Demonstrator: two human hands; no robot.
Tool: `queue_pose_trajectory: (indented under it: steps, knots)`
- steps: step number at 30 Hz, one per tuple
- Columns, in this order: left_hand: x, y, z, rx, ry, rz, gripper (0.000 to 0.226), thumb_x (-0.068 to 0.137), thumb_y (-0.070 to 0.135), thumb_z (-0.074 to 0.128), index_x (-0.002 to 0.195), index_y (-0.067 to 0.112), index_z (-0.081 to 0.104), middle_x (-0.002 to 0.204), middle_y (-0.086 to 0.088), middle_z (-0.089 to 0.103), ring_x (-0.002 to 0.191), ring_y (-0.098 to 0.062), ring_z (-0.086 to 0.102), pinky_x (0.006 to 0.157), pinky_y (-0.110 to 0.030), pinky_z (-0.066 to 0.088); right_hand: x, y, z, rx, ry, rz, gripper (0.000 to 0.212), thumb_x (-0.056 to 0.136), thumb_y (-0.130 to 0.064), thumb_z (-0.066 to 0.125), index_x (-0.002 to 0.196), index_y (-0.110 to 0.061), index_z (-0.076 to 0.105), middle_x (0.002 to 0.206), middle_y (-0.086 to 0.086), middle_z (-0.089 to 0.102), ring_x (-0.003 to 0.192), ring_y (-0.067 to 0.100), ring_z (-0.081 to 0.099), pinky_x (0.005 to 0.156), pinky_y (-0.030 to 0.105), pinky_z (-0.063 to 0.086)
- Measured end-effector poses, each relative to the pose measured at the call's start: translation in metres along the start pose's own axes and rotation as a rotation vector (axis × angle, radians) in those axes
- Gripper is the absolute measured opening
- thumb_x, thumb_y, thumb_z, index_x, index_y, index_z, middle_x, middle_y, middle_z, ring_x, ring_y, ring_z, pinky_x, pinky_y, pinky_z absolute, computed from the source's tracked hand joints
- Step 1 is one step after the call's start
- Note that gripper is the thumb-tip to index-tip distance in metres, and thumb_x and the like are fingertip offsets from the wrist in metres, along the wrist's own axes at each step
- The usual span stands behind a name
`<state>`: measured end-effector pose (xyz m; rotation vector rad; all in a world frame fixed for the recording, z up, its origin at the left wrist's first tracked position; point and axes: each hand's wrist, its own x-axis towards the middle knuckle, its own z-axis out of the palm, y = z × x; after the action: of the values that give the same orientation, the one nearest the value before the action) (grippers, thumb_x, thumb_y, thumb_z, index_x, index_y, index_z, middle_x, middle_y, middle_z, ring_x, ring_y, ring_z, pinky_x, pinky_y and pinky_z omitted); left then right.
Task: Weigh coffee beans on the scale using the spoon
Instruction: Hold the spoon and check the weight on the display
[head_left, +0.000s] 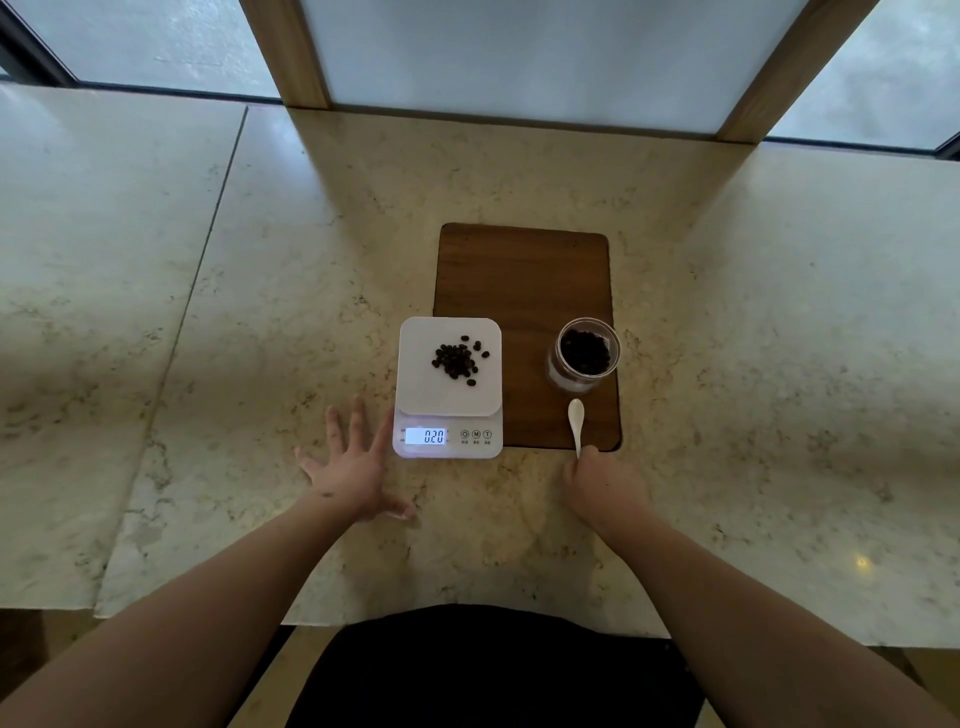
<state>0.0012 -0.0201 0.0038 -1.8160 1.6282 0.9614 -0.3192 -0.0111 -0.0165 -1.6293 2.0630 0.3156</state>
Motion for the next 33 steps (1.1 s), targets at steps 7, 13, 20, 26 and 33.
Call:
queue_pose_trajectory:
  steps: [7,13,20,26,33]
  knots:
    - [0.002,0.000,0.000,0.005,-0.001,0.000,0.155,0.053,0.082,0.077,0.134,0.044,-0.049,0.148,-0.003,-0.057,0.135,-0.037,-0.052,0.108,-0.085,-0.003,0.005,0.003,0.003,-0.060,-0.006,-0.018,0.024,0.096,-0.034,0.035,0.083,-0.019,0.049,0.063,-0.004,0.042,0.056,0.021,0.046,0.051,0.033,0.034]
    - [0.004,-0.002,0.002,0.002,0.002,0.002,0.155,0.053,0.082,0.077,0.133,0.045,-0.050,0.146,-0.002,-0.059,0.133,-0.037,-0.053,0.107,-0.085,-0.003,0.006,0.004,0.004,-0.018,-0.071,0.002,0.021,0.099,-0.027,0.038,0.084,-0.017,0.049,0.069,-0.003,0.049,0.053,0.015,0.048,0.042,0.029,0.030]
    - [0.007,-0.003,0.004,-0.009,0.009,0.004,0.156,0.052,0.083,0.078,0.131,0.047,-0.051,0.145,-0.001,-0.060,0.134,-0.037,-0.053,0.107,-0.085,-0.003,0.002,0.001,0.002,0.078,-0.072,0.043,0.025,0.098,-0.033,0.037,0.076,-0.021,0.042,0.071,-0.002,0.054,0.057,0.017,0.054,0.045,0.031,0.035]
    - [0.008,-0.003,0.005,-0.001,0.031,0.005,0.156,0.051,0.082,0.078,0.131,0.047,-0.051,0.146,-0.002,-0.059,0.133,-0.036,-0.053,0.107,-0.084,-0.005,-0.006,-0.008,-0.003,0.091,-0.066,0.070,0.026,0.099,-0.033,0.040,0.091,-0.013,0.053,0.079,0.002,0.055,0.067,0.022,0.060,0.057,0.034,0.047]
    - [0.012,-0.006,0.011,-0.017,0.065,0.023,0.158,0.044,0.085,0.075,0.130,0.049,-0.052,0.148,-0.001,-0.057,0.134,-0.036,-0.053,0.106,-0.085,-0.006,-0.001,-0.009,-0.009,0.198,-0.092,0.090,0.026,0.102,-0.033,0.041,0.091,-0.011,0.051,0.076,0.000,0.051,0.064,0.015,0.054,0.051,0.032,0.037]
